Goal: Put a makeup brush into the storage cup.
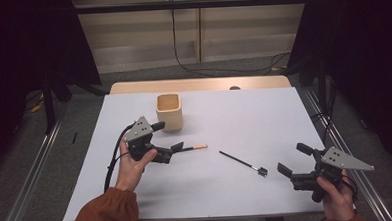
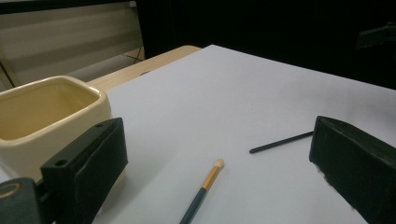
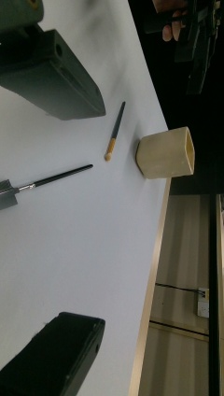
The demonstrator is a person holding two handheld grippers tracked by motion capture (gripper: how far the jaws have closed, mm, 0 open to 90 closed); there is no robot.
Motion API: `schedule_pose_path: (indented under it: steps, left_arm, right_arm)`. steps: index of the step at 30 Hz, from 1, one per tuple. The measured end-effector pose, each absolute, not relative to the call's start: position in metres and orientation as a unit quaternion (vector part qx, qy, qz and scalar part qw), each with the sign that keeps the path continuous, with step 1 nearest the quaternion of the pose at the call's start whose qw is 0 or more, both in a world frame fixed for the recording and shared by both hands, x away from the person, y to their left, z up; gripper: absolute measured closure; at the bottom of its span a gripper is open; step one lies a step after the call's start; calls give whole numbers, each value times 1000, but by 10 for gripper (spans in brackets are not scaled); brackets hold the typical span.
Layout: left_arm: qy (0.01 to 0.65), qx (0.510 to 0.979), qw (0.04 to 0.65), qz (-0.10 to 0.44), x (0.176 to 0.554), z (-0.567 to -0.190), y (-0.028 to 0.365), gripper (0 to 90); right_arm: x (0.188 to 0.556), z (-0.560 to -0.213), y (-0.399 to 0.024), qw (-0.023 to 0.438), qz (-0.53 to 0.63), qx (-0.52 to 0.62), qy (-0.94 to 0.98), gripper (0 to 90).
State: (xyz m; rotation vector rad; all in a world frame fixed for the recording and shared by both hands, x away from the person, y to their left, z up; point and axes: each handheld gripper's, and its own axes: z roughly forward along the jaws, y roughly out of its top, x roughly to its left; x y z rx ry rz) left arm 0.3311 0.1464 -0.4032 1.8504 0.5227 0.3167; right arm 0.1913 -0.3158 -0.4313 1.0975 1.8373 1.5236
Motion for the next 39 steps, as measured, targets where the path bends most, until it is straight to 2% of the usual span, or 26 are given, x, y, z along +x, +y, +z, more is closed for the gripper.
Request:
schedule_pose_path:
  steps: [12, 15, 23, 39]
  left_arm:
    - [209, 795, 554, 128, 353, -398, 126, 48]
    - [202, 801, 550, 121, 357, -393, 123, 84]
    - [189, 815, 534, 120, 367, -380, 113, 51]
    - [161, 883, 431, 94, 379, -377, 94, 53]
  right_arm:
    - [191, -431, -316, 253, 563, 404, 675, 2]
    - [191, -431, -317, 253, 563, 404, 675, 2]
    - [191, -431, -316, 254, 562, 403, 676, 2]
    - [192, -432, -316, 252, 559, 404, 679, 2]
